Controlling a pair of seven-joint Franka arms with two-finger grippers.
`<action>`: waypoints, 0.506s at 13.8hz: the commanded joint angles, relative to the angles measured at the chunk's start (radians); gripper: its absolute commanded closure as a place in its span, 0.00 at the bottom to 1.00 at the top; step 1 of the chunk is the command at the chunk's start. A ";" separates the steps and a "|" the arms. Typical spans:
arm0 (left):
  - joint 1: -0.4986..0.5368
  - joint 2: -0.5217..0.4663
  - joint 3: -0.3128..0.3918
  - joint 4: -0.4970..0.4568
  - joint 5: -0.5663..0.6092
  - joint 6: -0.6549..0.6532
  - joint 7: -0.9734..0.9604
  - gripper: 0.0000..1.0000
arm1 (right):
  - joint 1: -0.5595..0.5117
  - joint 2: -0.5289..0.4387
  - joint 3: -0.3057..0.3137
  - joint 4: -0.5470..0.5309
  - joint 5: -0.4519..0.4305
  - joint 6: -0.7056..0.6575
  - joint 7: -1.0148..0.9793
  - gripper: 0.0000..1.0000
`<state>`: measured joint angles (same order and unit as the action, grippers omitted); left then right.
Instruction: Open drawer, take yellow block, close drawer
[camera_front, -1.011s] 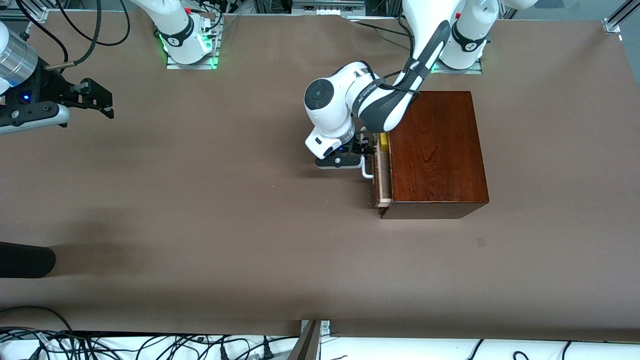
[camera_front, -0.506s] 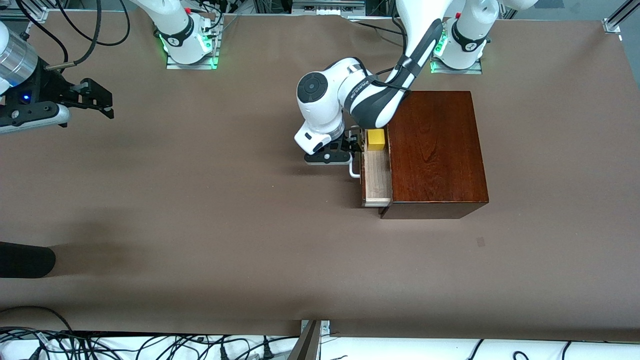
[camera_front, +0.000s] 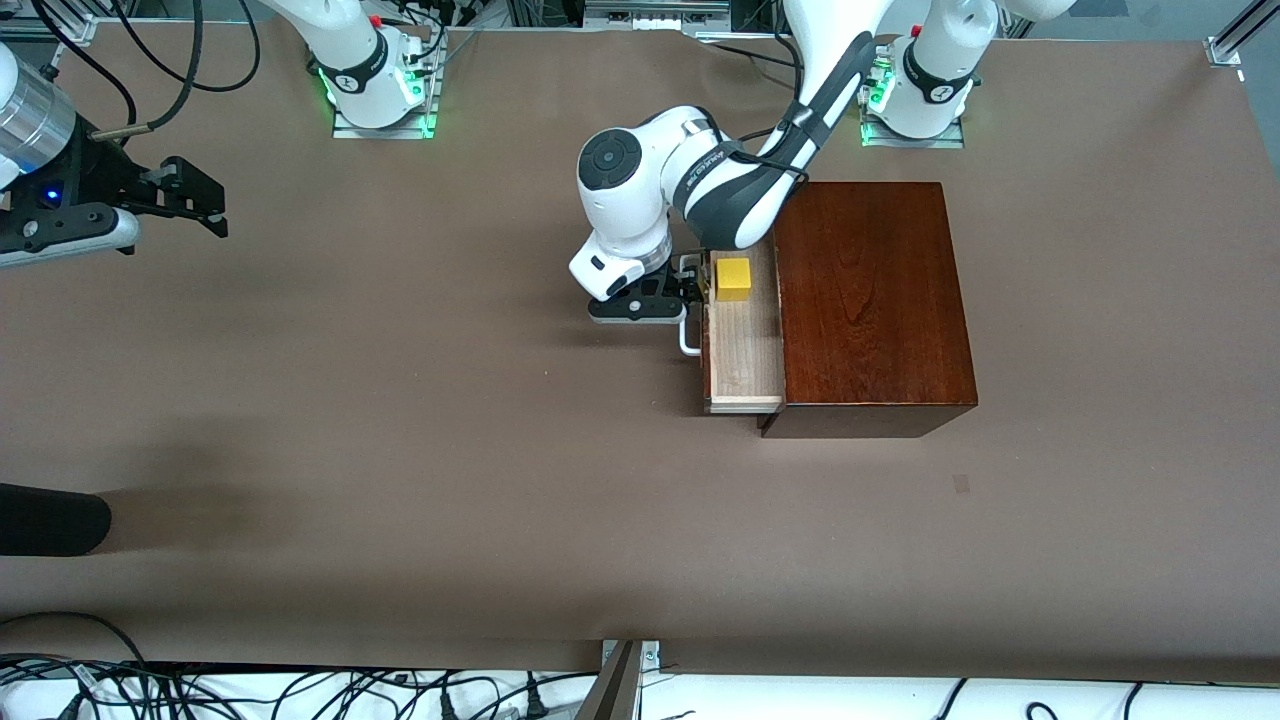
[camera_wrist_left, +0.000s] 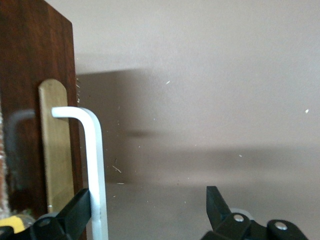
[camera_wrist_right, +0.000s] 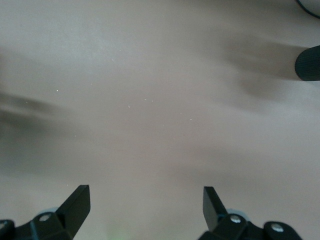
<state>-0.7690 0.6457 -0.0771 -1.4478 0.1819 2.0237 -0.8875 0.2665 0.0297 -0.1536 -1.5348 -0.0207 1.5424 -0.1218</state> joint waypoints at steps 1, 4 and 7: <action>0.002 -0.041 0.005 0.023 -0.005 -0.034 -0.002 0.00 | -0.001 -0.002 0.002 0.008 0.002 -0.010 0.013 0.00; 0.037 -0.122 0.008 0.024 -0.015 -0.094 -0.002 0.00 | -0.001 -0.001 0.002 0.008 0.001 -0.008 0.004 0.00; 0.140 -0.231 -0.001 0.026 -0.016 -0.206 0.036 0.00 | -0.001 0.003 0.002 0.008 0.002 -0.004 0.010 0.00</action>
<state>-0.6960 0.5001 -0.0658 -1.4020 0.1816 1.8788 -0.8866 0.2665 0.0301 -0.1536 -1.5348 -0.0207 1.5429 -0.1216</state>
